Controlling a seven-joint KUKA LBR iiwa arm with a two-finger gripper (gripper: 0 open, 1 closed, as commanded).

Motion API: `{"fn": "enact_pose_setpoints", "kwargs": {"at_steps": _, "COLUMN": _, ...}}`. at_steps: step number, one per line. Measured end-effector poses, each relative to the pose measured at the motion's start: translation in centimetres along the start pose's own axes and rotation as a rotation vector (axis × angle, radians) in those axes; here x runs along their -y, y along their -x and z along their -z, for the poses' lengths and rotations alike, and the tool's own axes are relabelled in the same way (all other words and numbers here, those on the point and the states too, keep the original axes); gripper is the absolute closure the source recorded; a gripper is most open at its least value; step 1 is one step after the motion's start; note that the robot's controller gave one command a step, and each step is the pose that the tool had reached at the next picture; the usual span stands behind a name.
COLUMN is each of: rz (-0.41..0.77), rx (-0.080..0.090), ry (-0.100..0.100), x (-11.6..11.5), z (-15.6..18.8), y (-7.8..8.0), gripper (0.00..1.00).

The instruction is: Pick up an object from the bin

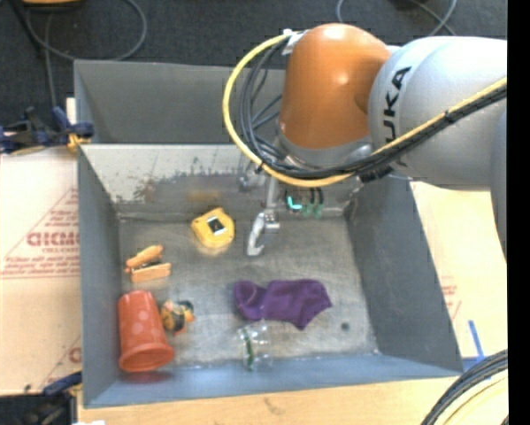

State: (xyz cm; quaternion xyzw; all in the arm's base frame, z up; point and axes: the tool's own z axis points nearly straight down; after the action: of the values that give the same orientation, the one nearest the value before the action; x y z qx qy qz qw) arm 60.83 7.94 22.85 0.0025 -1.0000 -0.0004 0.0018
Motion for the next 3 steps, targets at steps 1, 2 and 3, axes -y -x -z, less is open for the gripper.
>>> {"fn": "enact_pose_setpoints", "kwargs": {"at_steps": 1, "rz": -0.001, "rx": 0.008, "ry": 0.001, "x": 0.0, "z": 0.5, "y": 0.1, "gripper": 0.00}}
{"fn": "enact_pose_setpoints", "kwargs": {"at_steps": 2, "rz": 0.013, "rx": 0.014, "ry": 0.000, "x": 3.0, "z": -4.2, "y": -2.7, "gripper": 0.00}}
{"fn": "enact_pose_setpoints", "kwargs": {"at_steps": 3, "rz": 0.129, "rx": 0.003, "ry": -0.003, "x": 3.4, "z": -7.5, "y": -6.8, "gripper": 0.00}}
